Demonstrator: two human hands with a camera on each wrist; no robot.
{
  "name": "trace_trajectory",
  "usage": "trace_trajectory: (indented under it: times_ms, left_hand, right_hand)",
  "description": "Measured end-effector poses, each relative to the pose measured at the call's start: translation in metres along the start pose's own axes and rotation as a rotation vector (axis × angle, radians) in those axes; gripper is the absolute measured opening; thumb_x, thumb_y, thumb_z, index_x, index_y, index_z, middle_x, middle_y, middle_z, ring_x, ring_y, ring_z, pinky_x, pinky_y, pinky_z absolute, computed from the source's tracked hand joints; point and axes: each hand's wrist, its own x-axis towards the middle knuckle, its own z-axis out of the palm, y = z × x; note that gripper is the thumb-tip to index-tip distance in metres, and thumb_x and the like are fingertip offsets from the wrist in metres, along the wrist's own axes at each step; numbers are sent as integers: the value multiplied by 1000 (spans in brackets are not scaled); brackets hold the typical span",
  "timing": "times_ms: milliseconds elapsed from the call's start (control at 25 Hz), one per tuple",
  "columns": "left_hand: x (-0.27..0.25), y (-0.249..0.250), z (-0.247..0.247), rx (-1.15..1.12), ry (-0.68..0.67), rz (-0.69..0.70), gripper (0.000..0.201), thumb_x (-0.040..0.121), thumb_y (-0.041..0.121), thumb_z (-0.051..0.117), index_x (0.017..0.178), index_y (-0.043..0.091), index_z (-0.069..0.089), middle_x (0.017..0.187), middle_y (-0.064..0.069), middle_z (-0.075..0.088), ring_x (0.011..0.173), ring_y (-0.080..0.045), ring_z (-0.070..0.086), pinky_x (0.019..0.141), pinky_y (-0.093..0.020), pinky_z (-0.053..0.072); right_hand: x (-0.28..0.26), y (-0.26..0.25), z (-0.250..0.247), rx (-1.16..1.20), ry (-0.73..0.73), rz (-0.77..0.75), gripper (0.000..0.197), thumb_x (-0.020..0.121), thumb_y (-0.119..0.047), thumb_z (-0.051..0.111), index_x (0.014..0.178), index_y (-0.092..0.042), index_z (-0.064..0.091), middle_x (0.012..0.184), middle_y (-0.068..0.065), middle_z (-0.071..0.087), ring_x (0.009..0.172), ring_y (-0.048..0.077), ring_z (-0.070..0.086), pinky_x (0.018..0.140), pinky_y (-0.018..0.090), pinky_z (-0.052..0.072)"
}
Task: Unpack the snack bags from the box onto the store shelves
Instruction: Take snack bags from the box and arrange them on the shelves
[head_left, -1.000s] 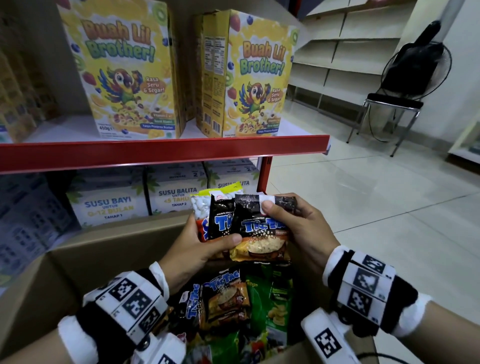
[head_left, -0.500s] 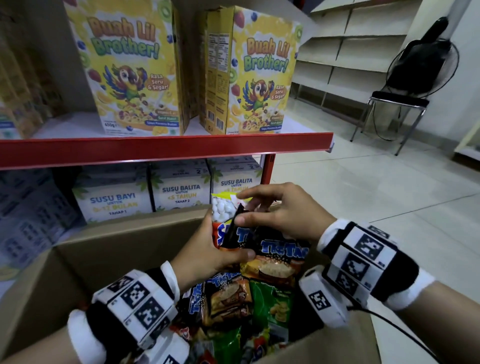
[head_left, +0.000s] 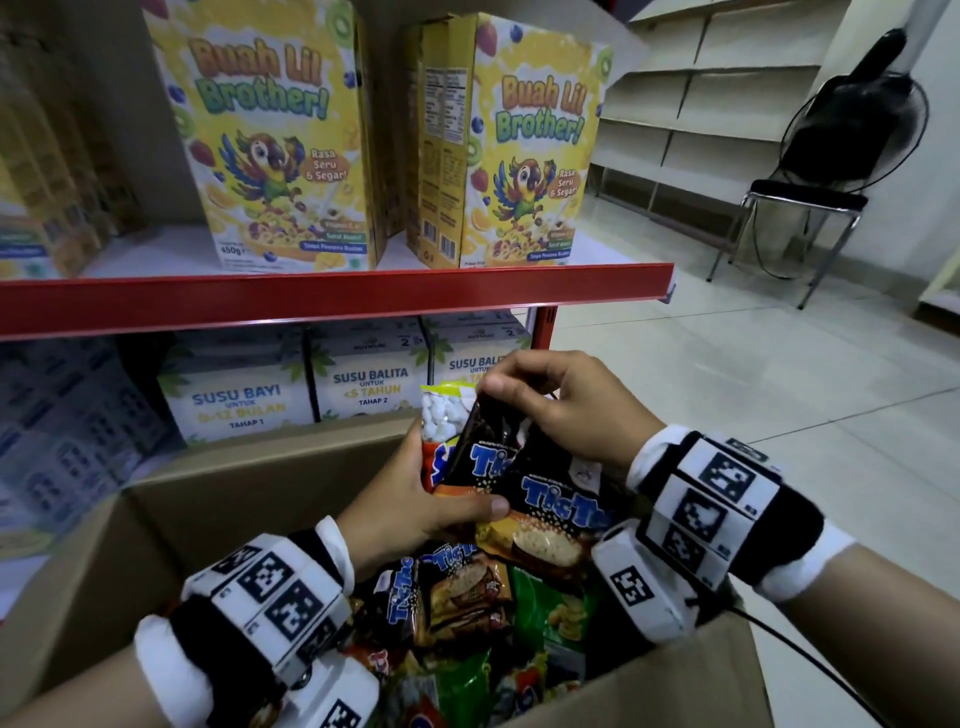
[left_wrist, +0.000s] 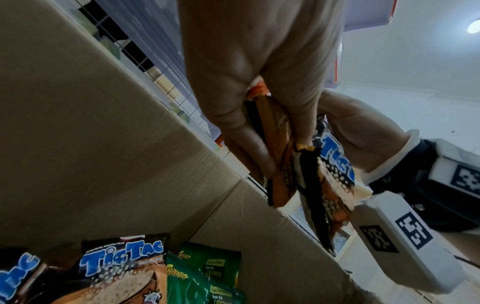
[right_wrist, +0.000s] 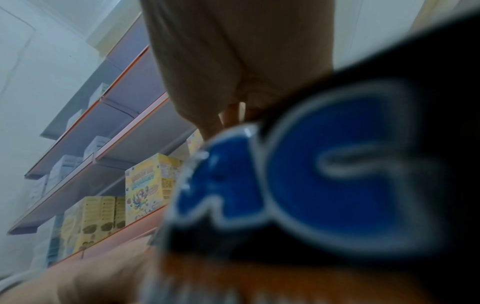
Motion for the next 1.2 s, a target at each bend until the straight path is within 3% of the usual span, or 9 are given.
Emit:
trace_trajectory:
  times_ms: [160, 240, 320, 400, 600, 760, 1001, 1081, 1201]
  left_hand:
    - [4, 0, -15, -92, 243, -42, 114, 42, 32, 87, 140, 28, 29, 127, -3, 60, 106, -24, 65, 78, -41, 59]
    - [7, 3, -19, -192, 295, -20, 112, 43, 29, 87, 139, 31, 29, 132, -7, 55, 107, -26, 64, 74, -40, 60]
    - [9, 7, -19, -235, 301, 23, 98, 43, 26, 87, 127, 30, 38, 121, -8, 63, 97, -24, 70, 67, -36, 59]
    - [8, 11, -16, -236, 282, 61, 96, 43, 27, 87, 126, 28, 39, 116, -7, 66, 90, -20, 72, 65, -34, 58]
    - [4, 16, -12, -216, 271, 56, 101, 39, 46, 87, 124, 14, 43, 103, -10, 72, 84, -25, 73, 62, -37, 59]
    - [3, 20, -18, -52, 317, 74, 106, 36, 80, 72, 117, 15, 54, 108, -7, 71, 100, -25, 68, 92, -45, 52]
    - [-1, 28, -40, 13, 492, 194, 70, 67, 60, 64, 116, 12, 57, 110, -10, 70, 103, -27, 67, 97, -52, 48]
    - [2, 35, -48, 54, 536, 269, 62, 74, 53, 62, 120, 11, 56, 113, -6, 69, 106, -22, 66, 97, -45, 50]
    - [10, 39, -55, 110, 573, 373, 57, 79, 47, 59, 128, 16, 52, 117, 10, 67, 109, -2, 62, 92, -16, 49]
  right_hand:
    - [-7, 13, -14, 205, 207, 157, 57, 71, -56, 65, 121, -30, 55, 109, -4, 64, 100, 12, 62, 83, 24, 48]
    - [-13, 20, -14, 356, 188, 274, 92, 55, -57, 74, 136, -38, 35, 121, -2, 58, 108, 15, 60, 89, 29, 49]
    - [-19, 25, -3, 599, 122, 369, 111, 45, -46, 83, 140, -40, 27, 120, 3, 61, 105, 22, 66, 81, 33, 54]
    - [-21, 27, 11, 827, 100, 413, 108, 44, -28, 88, 138, -33, 34, 115, 7, 66, 98, 25, 69, 74, 36, 57]
    - [-19, 31, 25, 927, 48, 426, 77, 55, -16, 90, 123, -7, 55, 111, 23, 67, 103, 42, 64, 95, 60, 46]
    - [-14, 30, 26, 909, 23, 449, 79, 48, -27, 94, 115, -2, 61, 104, 24, 70, 95, 41, 66, 92, 61, 47]
    - [16, 13, 48, 887, 33, 408, 80, 54, -20, 90, 121, 3, 52, 108, 24, 68, 100, 43, 65, 91, 61, 48]
    - [27, 9, 52, 904, 53, 334, 77, 53, -19, 88, 119, 0, 53, 106, 20, 70, 97, 38, 68, 87, 53, 53]
    - [37, 9, 53, 931, 134, 243, 72, 51, -21, 86, 116, -9, 56, 104, 10, 73, 94, 28, 71, 80, 42, 57]
